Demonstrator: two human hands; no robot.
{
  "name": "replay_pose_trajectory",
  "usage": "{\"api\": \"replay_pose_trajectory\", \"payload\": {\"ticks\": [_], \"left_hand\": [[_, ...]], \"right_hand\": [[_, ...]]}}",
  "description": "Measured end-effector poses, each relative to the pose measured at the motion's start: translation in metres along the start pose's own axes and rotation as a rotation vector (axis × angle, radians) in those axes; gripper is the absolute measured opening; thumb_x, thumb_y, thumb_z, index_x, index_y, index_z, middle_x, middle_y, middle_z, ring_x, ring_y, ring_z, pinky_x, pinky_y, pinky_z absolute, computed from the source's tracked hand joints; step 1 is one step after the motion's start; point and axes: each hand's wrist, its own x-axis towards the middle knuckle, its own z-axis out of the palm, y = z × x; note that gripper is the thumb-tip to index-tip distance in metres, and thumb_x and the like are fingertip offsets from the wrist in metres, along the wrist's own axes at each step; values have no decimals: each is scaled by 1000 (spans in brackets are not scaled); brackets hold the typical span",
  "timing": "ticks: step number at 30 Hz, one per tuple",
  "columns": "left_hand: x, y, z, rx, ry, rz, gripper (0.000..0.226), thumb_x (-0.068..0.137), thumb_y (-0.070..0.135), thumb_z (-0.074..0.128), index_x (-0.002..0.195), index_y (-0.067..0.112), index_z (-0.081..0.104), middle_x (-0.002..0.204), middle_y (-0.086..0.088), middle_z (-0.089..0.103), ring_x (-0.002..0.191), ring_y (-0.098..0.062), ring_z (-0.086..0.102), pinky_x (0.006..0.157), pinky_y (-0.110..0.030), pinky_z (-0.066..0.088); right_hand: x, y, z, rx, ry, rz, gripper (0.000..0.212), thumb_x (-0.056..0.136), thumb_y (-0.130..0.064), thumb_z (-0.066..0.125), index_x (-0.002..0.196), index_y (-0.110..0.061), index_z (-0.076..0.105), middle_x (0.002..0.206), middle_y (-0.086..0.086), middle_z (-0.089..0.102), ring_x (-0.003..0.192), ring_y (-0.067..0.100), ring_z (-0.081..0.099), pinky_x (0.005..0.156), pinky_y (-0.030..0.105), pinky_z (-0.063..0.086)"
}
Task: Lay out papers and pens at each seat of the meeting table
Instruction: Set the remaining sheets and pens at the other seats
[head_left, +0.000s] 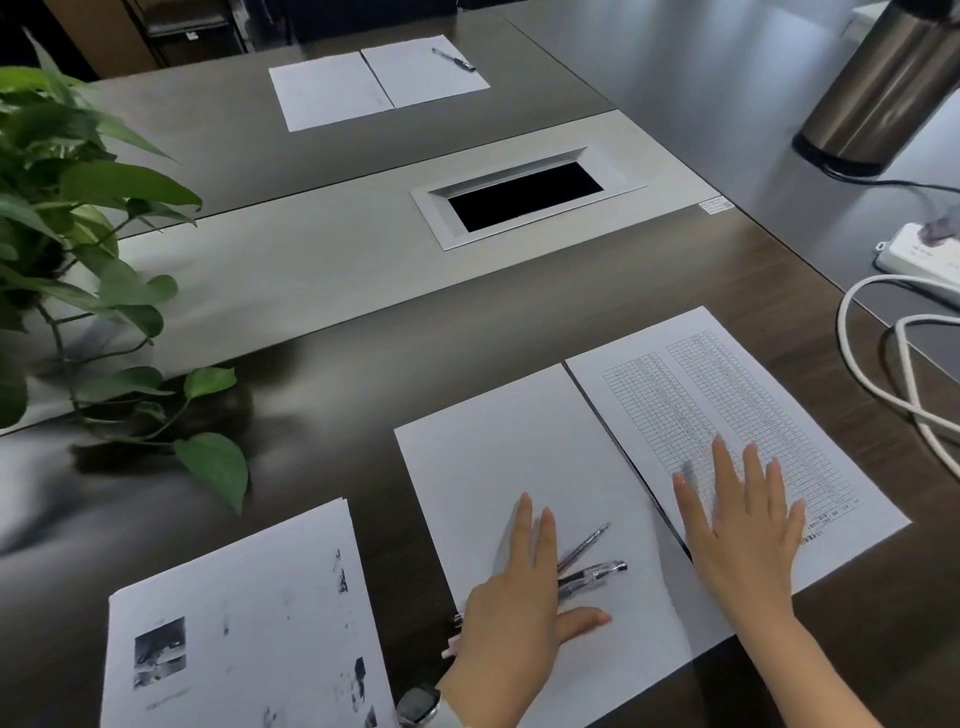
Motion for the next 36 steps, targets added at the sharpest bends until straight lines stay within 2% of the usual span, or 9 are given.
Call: {"api": "replay_pose_trajectory", "payload": {"ticks": [2, 4, 7, 10, 13, 16, 24, 29, 36], "left_hand": [[-11, 4, -6, -296, 97, 1, 86, 76, 67, 44, 148, 30, 15, 157, 12, 6, 132, -11, 40, 104, -28, 39], [-20, 3, -17, -711, 198, -17, 43, 87, 49, 53, 125, 31, 44, 120, 8, 52, 100, -6, 58, 83, -22, 51], [-34, -5, -33, -1367, 220, -163, 12, 92, 25, 56, 99, 17, 60, 71, -1, 62, 47, -9, 50, 49, -22, 46], [-48, -24, -43, -1667, 189, -217, 19, 91, 22, 56, 99, 6, 62, 63, -2, 67, 44, -12, 48, 48, -26, 45], [-65, -43, -43, -1680, 243, -212, 19, 91, 22, 56, 101, 7, 62, 66, -1, 70, 48, -11, 50, 48, -26, 46], [-79, -55, -38, -1629, 308, -241, 21, 91, 26, 55, 97, 8, 66, 67, -1, 71, 52, -10, 55, 51, -23, 50], [-95, -78, -16, -1396, 513, -415, 64, 66, 64, 48, 95, 7, 55, 77, -5, 63, 72, -16, 61, 60, -23, 48], [-98, -112, -12, -1397, 565, -505, 26, 90, 39, 53, 91, 13, 53, 78, -7, 60, 64, -17, 53, 56, -22, 47], [-115, -162, -16, -1446, 719, -561, 22, 96, 29, 47, 87, 10, 54, 74, -9, 56, 58, -17, 46, 54, -27, 44]], "right_hand": [[-19, -22, -13, 248, -33, -21, 73, 86, -68, 27, 146, -27, 25, 156, -1, 20, 145, 18, 10, 113, 35, 0], [-48, -51, -23, 584, -185, 47, 43, 91, -44, 46, 132, -31, 44, 140, -5, 45, 133, 12, 35, 108, 27, 23], [-93, -88, -22, 852, -497, 172, 17, 91, -29, 50, 106, -34, 59, 107, -9, 67, 103, 7, 62, 87, 19, 48], [-123, -111, -20, 934, -707, 293, 14, 90, -29, 55, 100, -28, 64, 85, -9, 73, 83, 10, 70, 68, 19, 56], [-141, -128, -25, 956, -750, 305, 10, 86, -17, 62, 91, -21, 70, 67, 3, 75, 63, 15, 70, 62, 23, 58], [-157, -141, -26, 917, -777, 309, 14, 80, -11, 69, 93, -17, 70, 77, 21, 73, 64, 22, 68, 56, 23, 57], [-194, -150, -4, 476, -615, -72, 23, 83, -28, 68, 68, -44, 60, 61, -15, 67, 68, 1, 64, 65, 4, 45], [-160, -141, 11, 406, -304, -149, 5, 87, -21, 62, 86, -24, 67, 85, -5, 63, 77, 9, 58, 63, 3, 40], [-121, -126, 48, 263, -155, -218, 23, 93, -16, 52, 101, -1, 69, 89, 2, 56, 87, 16, 43, 72, 24, 32]]}}
